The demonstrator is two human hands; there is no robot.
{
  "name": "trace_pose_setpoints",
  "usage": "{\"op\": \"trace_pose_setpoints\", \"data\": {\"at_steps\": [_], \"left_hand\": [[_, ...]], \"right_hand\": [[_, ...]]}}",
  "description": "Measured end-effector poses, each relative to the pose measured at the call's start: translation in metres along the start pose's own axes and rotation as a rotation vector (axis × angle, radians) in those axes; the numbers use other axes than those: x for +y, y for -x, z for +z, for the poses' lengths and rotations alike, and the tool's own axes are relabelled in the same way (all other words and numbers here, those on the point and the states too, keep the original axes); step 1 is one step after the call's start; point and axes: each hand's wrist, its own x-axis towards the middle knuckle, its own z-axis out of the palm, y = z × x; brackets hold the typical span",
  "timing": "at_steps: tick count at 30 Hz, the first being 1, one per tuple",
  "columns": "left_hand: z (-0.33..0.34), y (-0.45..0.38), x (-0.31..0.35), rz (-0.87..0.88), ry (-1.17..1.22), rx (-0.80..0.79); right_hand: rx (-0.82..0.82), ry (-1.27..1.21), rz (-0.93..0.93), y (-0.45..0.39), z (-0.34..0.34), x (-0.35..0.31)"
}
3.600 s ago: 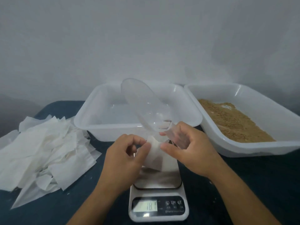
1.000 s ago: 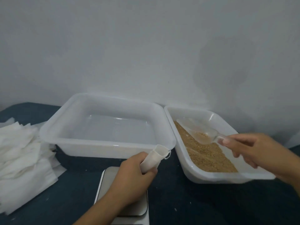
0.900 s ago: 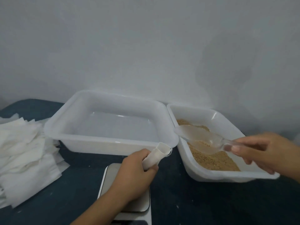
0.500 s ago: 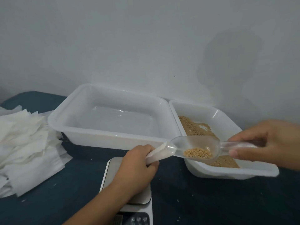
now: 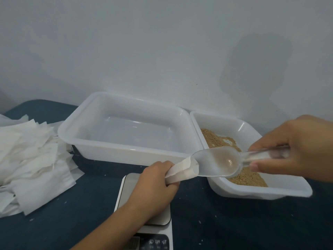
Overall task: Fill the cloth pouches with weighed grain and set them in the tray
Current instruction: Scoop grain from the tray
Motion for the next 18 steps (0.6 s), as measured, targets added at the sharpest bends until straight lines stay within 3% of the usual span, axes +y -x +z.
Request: {"op": "trace_pose_setpoints", "data": {"at_steps": [5, 9, 16, 18], "left_hand": [[-0.004, 0.001, 0.0, -0.054, 0.093, -0.036], [-0.014, 0.002, -0.002, -0.127, 0.197, -0.076], [-0.041, 0.007, -0.012, -0.183, 0.446, -0.177], [-0.045, 0.008, -0.014, -0.171, 0.465, -0.221]], "right_hand": [[0.105, 0.099, 0.04, 0.007, 0.005, 0.014], [0.118, -0.072, 0.135, 0.02, 0.019, 0.034], [0.249, -0.635, 0.202, 0.015, 0.108, -0.026], [0.179, -0.891, 0.137, -0.002, 0.138, -0.055]]}}
